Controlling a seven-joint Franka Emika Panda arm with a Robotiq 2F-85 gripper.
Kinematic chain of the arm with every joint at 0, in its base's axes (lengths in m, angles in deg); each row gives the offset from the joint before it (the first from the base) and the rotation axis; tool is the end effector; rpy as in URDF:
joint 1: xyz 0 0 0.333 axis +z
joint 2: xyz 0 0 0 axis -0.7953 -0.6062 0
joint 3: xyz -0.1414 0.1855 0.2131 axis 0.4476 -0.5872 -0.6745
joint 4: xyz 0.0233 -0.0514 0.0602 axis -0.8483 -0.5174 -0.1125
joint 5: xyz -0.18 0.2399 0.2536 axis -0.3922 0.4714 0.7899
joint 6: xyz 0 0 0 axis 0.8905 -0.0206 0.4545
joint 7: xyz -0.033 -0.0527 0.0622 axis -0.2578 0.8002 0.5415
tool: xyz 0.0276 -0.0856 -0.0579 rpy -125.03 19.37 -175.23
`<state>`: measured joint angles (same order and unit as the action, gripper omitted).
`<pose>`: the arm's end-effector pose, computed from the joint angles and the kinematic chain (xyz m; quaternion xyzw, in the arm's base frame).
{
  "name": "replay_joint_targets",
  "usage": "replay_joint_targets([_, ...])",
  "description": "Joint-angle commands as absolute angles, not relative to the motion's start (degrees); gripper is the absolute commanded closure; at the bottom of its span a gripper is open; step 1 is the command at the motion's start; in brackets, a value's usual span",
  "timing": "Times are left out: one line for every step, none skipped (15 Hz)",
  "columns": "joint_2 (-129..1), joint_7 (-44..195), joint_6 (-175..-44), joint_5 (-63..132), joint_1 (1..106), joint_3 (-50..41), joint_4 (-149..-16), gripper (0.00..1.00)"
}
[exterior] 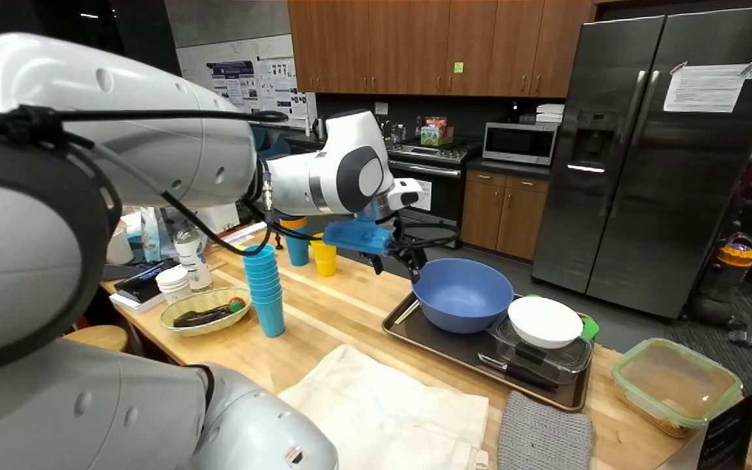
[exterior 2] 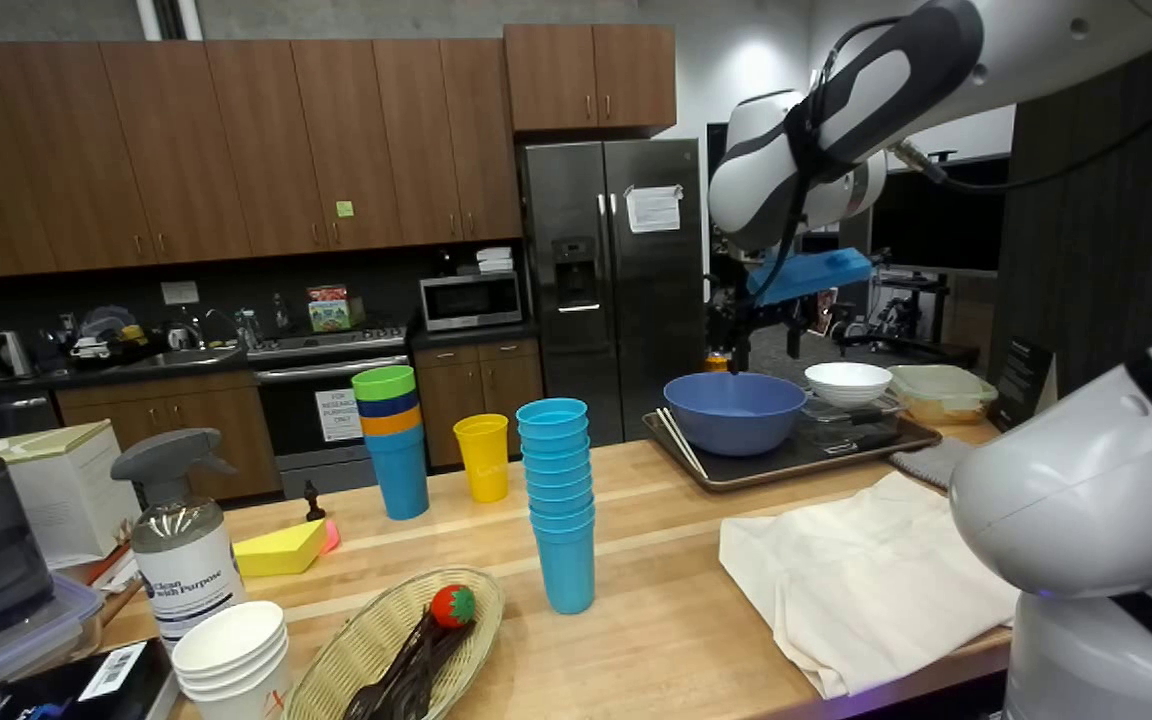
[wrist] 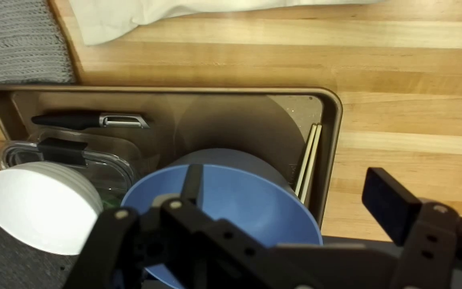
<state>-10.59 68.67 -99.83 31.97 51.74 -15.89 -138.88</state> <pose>0.3715 0.0386 0.4834 0.9902 -0.0351 0.1211 0.0608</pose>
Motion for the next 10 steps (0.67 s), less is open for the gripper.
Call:
replay_joint_targets([-10.6,68.2,-100.2,31.6,51.7,-15.9,-138.9,0.00])
replay_joint_targets([-10.5,68.2,-101.3,31.4,51.7,-16.0,-139.3,0.00])
replay_joint_targets([-10.4,68.3,-102.2,31.3,51.7,-16.0,-139.5,0.00])
replay_joint_targets([-10.3,68.7,-103.3,31.3,51.8,-15.8,-139.8,0.00])
replay_joint_targets([-10.3,68.9,-104.9,31.3,51.9,-15.7,-140.2,0.00])
replay_joint_targets([-10.2,69.1,-106.8,31.0,51.8,-15.8,-140.6,0.00])
replay_joint_targets([-10.2,69.4,-108.5,30.6,51.6,-15.8,-141.0,0.00])
replay_joint_targets([-10.2,69.3,-110.6,29.8,51.2,-16.1,-141.6,0.00])
replay_joint_targets([-10.2,69.4,-112.8,29.2,51.0,-16.3,-142.1,0.00])
replay_joint_targets([-10.2,69.3,-115.2,28.2,50.6,-16.5,-142.7,0.00])
